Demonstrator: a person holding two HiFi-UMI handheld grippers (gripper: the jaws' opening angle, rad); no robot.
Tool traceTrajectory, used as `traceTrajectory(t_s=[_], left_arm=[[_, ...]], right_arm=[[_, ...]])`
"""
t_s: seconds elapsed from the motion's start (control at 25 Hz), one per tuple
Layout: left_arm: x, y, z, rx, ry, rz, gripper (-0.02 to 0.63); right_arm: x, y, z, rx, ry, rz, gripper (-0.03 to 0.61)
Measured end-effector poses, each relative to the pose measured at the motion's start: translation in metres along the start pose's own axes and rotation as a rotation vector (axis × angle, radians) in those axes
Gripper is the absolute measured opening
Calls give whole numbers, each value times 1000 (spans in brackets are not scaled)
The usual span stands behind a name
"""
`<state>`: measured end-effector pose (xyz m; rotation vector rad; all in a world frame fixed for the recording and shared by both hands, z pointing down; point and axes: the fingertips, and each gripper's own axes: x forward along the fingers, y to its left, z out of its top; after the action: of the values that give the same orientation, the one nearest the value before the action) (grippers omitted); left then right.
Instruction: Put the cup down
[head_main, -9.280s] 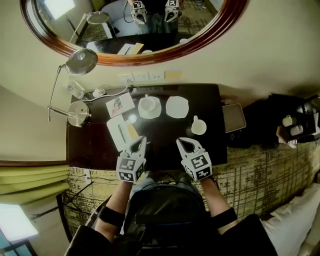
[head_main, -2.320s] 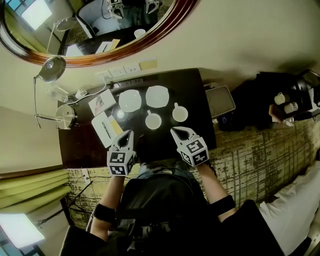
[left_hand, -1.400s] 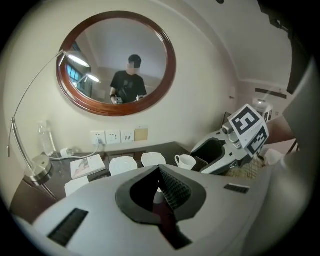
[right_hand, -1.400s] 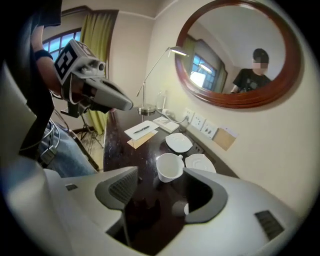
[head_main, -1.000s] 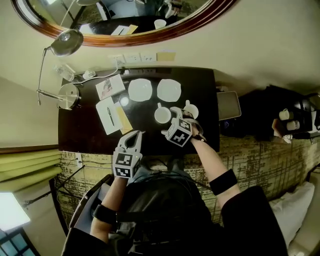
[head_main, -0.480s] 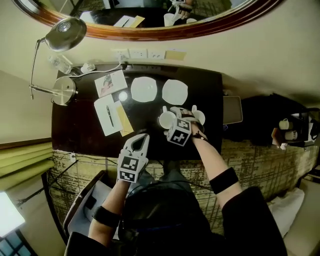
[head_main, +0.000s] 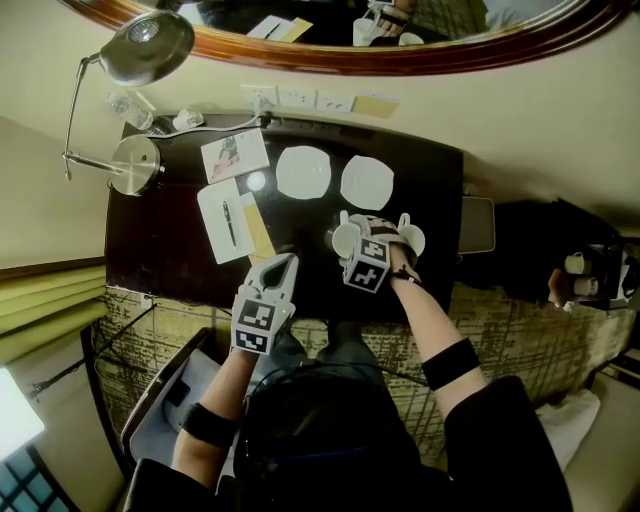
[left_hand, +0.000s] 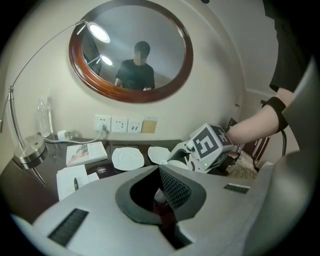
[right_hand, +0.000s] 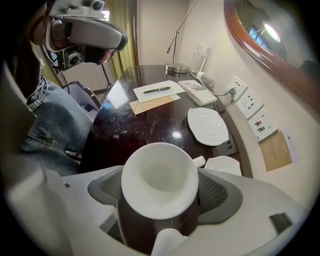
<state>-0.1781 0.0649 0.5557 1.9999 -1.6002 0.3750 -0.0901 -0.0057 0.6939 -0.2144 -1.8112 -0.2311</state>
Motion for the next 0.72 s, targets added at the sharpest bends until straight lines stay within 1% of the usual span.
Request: traceTrajectory(t_s=[0.16,0.28,0.44,0.52,0.72], left_arm=[[1,3,-1,-3,3,1,1],[3,3,-3,-7,3,-3,1],[6,5,-5,-15,4,-4,1],[8,7,-7,-17,7,-4,1],[16,10,-5,-15,8,-13,1]], right_arm=[[-2,-1,3,-22,-6,0,439],[-11,-7,14,-39,-14,-13,439],[-10,-11,25,5,-34,17,439],[-14,-21,37,16,-54,15,439],[-25,-57,73,-2,-89,-34,439]])
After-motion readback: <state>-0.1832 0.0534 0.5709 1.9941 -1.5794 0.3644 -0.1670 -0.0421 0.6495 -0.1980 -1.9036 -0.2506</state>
